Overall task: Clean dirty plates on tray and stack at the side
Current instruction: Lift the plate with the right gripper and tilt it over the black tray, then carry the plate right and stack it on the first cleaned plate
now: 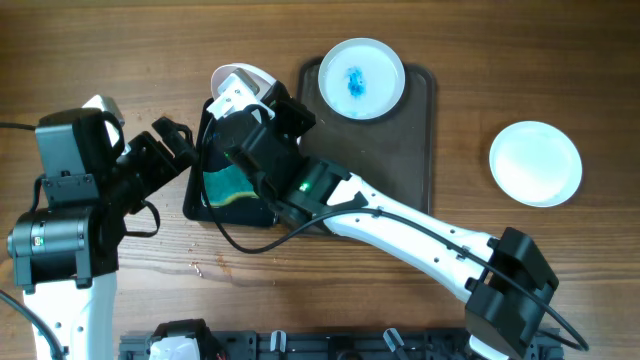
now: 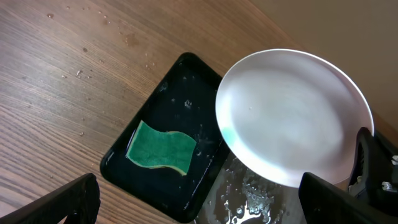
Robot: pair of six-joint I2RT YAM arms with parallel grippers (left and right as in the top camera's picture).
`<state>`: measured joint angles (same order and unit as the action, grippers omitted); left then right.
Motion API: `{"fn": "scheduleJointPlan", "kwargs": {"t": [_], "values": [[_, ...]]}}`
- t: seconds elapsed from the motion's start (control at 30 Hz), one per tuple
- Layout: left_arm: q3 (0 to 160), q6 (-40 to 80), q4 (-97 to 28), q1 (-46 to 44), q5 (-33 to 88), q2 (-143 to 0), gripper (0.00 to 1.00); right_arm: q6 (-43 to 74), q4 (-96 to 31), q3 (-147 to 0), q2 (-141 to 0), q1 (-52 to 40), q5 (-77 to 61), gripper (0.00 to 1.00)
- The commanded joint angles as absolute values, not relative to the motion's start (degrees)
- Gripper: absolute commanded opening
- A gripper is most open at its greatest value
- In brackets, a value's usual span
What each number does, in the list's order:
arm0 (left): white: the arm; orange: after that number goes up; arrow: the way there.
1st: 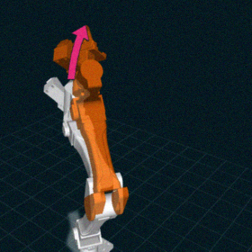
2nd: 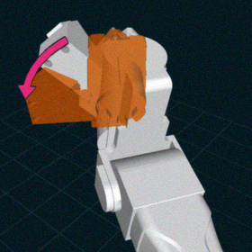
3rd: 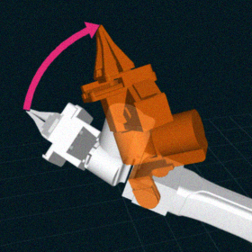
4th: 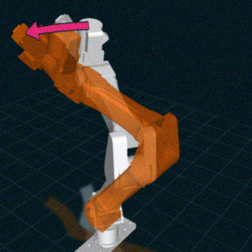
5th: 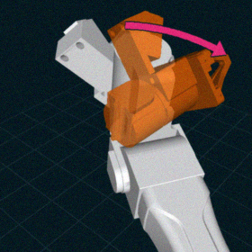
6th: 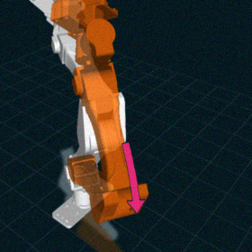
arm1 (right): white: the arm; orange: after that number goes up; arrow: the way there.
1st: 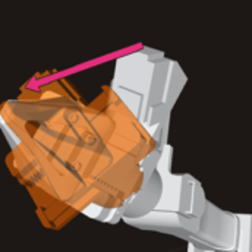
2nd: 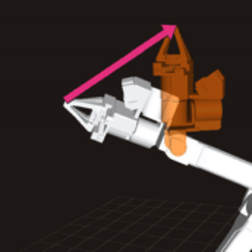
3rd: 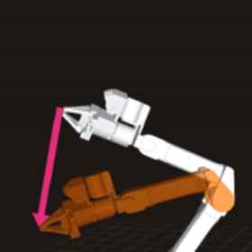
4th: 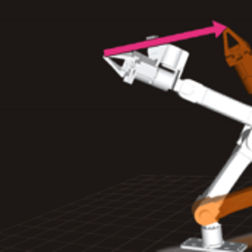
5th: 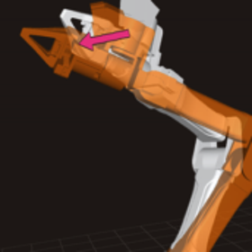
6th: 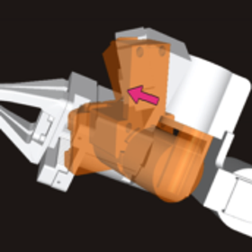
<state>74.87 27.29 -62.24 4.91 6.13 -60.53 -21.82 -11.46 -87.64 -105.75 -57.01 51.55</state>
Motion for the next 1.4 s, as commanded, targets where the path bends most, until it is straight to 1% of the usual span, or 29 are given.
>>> {"fn": "scheduleJointPlan", "kwargs": {"t": [0.0, 0.07, 0.13, 0.2, 0.27, 0.63, 0.73, 1.3, 1.33, 1.37], "values": [[75.59, 27.59, -62.3, 5.26, 7.03, -60.53, 1.0, -26.09, -9.47, -88.92, -105.97, -57.04, 55.24, 0.04], [75.59, 27.62, -62.28, 5.26, 7.03, -60.53, 1.0, -26.94, -4.16, -88.92, -105.95, -56.29, 58.35, 0.04], [75.59, 27.59, -62.28, 5.26, 7.03, -60.53, 1.0, -35.53, -2.98, -88.92, -105.97, -56.95, 58.35, 0.04], [75.59, 27.62, -62.28, 5.26, 7.03, -60.53, 1.0, -33.82, -1.56, -88.92, -105.97, -57.25, 58.92, 0.04], [75.59, 27.62, -62.3, 5.26, 7.03, -60.53, 1.0, -36.71, -2.15, -88.66, -106.06, -58.7, 58.67, 0.04], [75.59, 27.62, -62.3, 5.26, 7.03, -60.53, 1.0, -35.77, -2.26, -88.62, -106.08, -58.98, 58.72, 0.04], [75.59, 27.62, -62.3, 5.26, 7.03, -60.53, 1.0, -33.85, -2.42, -88.62, -106.08, -58.98, 58.74, 0.04], [75.59, 27.62, -62.3, 5.26, 7.03, -60.53, 1.0, -33.61, -2.46, -88.62, -106.08, -59.02, 60.01, 0.04], [75.59, 27.62, -62.3, 5.26, 7.03, -60.53, 1.0, -35.09, -2.42, -88.62, -106.08, -58.46, 60.1, 0.04], [75.59, 27.62, -62.28, 5.26, 7.03, -60.53, 1.0, -32.49, -2.22, -88.62, -106.08, -57.54, 59.96, 0.04]]}}
